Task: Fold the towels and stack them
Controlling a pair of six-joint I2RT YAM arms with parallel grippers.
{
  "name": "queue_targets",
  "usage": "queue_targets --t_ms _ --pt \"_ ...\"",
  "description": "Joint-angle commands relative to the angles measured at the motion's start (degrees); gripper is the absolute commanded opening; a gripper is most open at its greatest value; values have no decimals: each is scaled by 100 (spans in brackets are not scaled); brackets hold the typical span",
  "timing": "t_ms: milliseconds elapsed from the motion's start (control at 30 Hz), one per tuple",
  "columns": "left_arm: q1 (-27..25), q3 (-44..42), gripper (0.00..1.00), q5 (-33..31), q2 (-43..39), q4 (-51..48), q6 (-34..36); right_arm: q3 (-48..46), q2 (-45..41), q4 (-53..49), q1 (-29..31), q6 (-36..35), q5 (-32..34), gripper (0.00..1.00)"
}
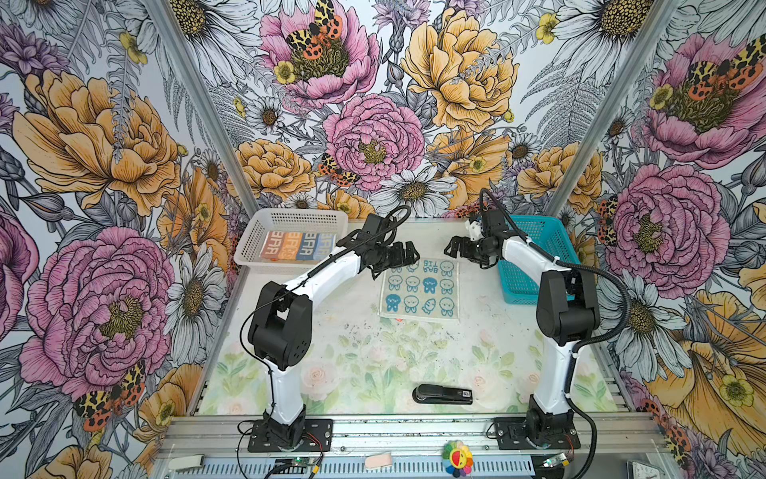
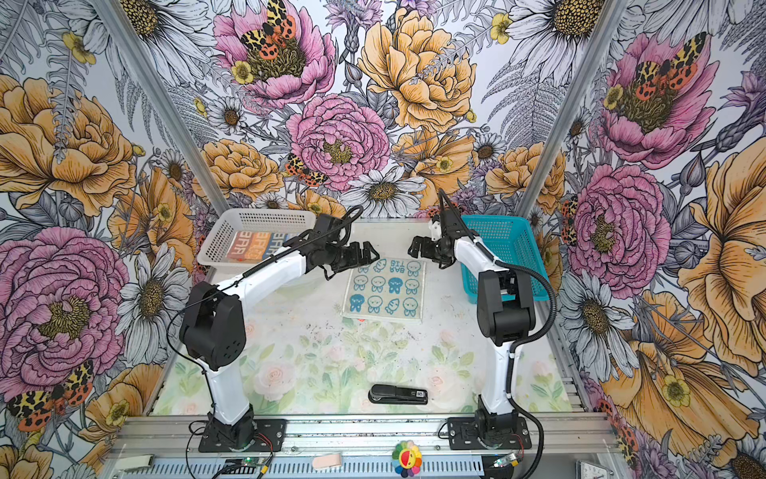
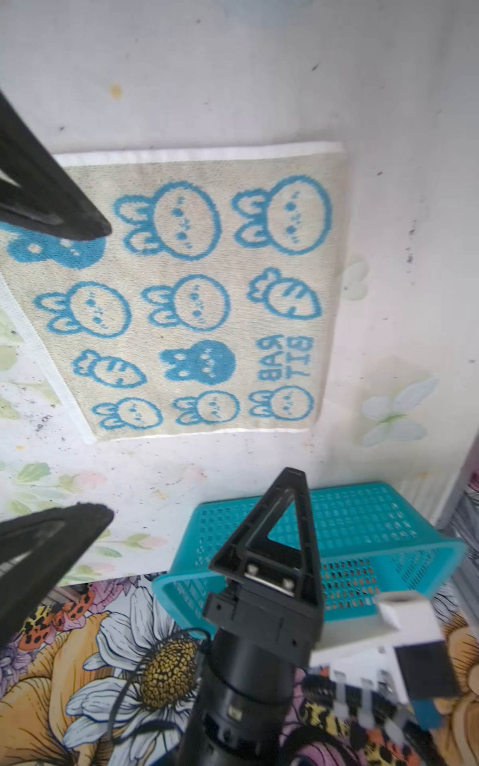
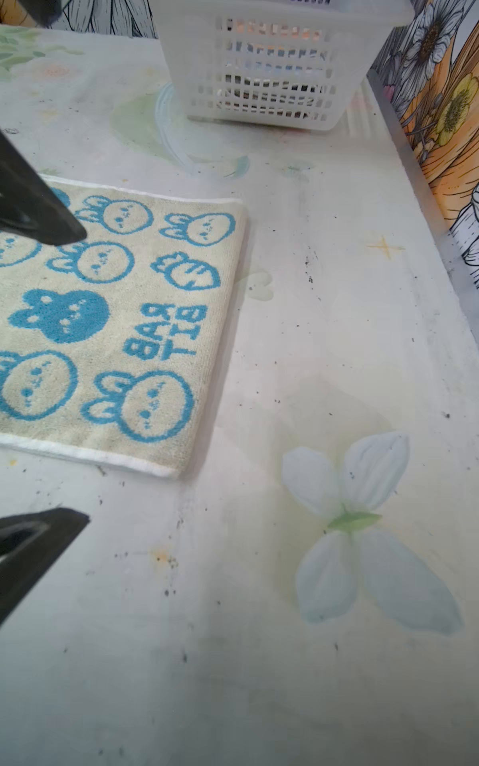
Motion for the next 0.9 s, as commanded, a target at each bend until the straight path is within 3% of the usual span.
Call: queue_targets --t_ms 0,267,867 --pt "162 345 99 -114 497 -388 331 419 433 -572 -5 -496 635 99" --pt "223 1068 99 -274 1107 -679 647 1051 1049 -922 81 -918 874 86" --pt "240 1100 99 -230 1287 -688 736 1582 1740 -1138 181 -968 1002 53"
